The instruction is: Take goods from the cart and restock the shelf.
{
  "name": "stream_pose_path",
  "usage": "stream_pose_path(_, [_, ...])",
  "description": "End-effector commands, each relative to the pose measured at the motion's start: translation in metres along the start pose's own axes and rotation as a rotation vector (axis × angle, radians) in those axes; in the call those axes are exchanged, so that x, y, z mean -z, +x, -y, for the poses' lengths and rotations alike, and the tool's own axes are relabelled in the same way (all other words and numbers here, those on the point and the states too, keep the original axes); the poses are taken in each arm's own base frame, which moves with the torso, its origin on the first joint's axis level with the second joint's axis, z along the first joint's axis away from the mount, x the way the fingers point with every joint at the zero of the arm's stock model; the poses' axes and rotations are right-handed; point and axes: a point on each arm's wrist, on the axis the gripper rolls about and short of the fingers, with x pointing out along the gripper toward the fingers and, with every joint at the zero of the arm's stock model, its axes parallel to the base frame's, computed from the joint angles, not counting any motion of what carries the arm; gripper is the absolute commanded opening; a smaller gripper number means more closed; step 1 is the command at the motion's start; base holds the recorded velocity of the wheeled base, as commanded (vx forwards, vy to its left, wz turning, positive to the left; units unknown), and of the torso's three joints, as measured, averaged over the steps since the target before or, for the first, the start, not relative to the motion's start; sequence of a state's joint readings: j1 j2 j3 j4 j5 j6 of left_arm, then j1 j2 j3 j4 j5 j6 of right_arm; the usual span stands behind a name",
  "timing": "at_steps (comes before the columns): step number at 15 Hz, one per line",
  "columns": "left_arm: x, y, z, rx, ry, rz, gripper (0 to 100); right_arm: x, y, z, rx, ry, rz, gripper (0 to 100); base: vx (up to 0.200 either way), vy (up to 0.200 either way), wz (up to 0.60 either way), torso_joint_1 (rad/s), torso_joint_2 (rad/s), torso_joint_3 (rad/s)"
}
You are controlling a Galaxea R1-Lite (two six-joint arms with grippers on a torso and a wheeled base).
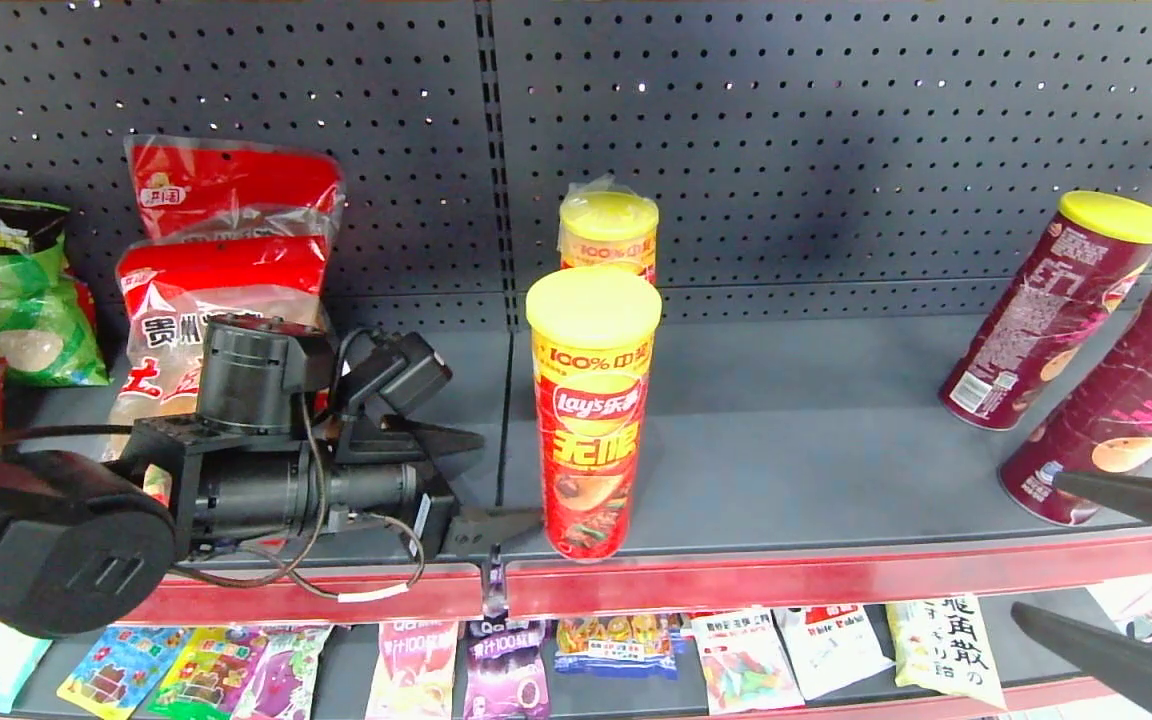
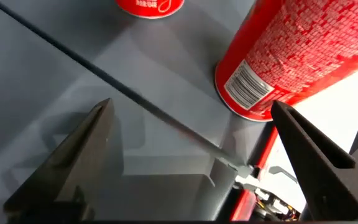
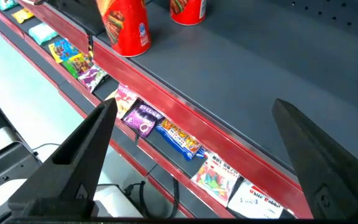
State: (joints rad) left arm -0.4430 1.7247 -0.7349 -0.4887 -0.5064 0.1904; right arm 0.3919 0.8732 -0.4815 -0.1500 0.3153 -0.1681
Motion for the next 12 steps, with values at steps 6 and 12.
stream_pose_path(6, [-0.001, -0.001, 0.0, -0.005, 0.0, 0.003, 100, 0.002, 0.0, 0.0, 0.007, 0.003, -0.006, 100, 0.0, 0.0, 0.0, 0.0, 0.0, 0.0])
stream_pose_path(12, [0.017, -0.107, 0.039, -0.237, -0.019, 0.123, 100, 0.039, -0.026, -0.006, 0.132, 0.029, -0.015, 100, 0.0, 0.0, 0.0, 0.0, 0.0, 0.0])
